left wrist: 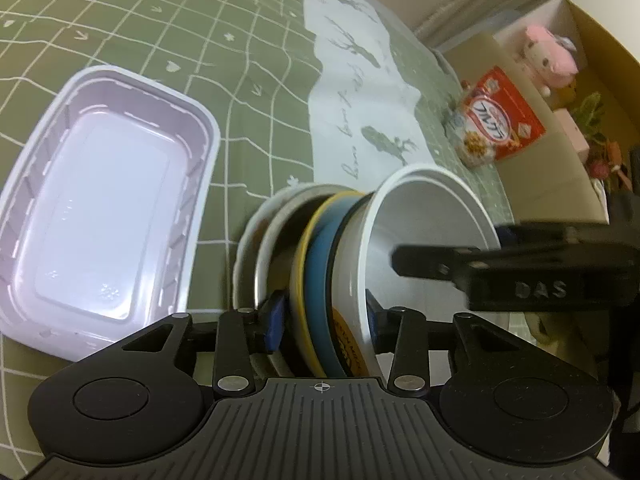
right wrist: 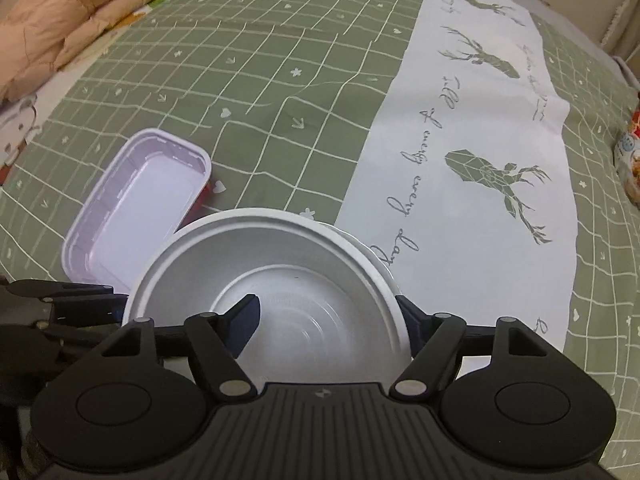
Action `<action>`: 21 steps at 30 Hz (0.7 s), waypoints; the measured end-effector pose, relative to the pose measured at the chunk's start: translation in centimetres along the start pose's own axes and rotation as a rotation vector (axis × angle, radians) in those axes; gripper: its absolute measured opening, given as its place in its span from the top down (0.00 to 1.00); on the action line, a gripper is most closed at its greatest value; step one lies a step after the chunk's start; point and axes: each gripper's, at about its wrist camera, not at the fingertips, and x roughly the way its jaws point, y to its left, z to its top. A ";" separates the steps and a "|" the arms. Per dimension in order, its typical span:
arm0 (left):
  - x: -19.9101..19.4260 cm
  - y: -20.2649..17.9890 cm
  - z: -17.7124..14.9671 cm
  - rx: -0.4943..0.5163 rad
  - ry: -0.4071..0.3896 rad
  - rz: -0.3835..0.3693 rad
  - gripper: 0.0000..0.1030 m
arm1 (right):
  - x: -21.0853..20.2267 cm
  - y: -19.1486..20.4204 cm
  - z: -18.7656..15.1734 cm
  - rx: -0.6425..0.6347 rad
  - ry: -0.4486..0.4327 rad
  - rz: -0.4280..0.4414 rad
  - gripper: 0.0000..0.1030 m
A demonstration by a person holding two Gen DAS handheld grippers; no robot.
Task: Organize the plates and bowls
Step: 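Lower the bowl stack onto the steel bowl with both tools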
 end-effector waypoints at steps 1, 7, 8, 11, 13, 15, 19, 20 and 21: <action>-0.2 0.0 0.1 -0.008 -0.009 0.003 0.60 | -0.3 -0.3 -0.2 0.010 -0.005 0.016 0.29; -2.5 -1.1 0.3 -0.003 -0.079 0.060 0.61 | -1.8 -1.8 -1.9 0.051 -0.055 0.064 0.29; -3.1 -1.3 0.3 -0.005 -0.089 0.046 0.61 | -1.9 -2.1 -2.2 0.061 -0.058 0.068 0.29; -4.6 -2.2 0.5 0.011 -0.124 0.057 0.61 | -1.8 -3.0 -2.8 0.100 -0.059 0.095 0.29; -4.8 -2.8 0.5 0.022 -0.131 0.097 0.61 | -1.9 -3.3 -3.0 0.122 -0.058 0.149 0.29; -4.6 -3.1 0.5 0.021 -0.124 0.117 0.61 | -2.1 -3.1 -3.1 0.139 -0.061 0.215 0.28; -3.9 -3.9 0.1 0.032 -0.096 0.116 0.60 | -2.7 -2.2 -3.2 0.094 -0.107 0.192 0.27; -3.9 -4.2 0.1 0.039 -0.102 0.120 0.60 | -2.6 -2.4 -3.2 0.099 -0.105 0.195 0.27; -4.0 -4.4 0.2 0.041 -0.107 0.115 0.60 | -2.4 -2.8 -3.3 0.108 -0.101 0.203 0.28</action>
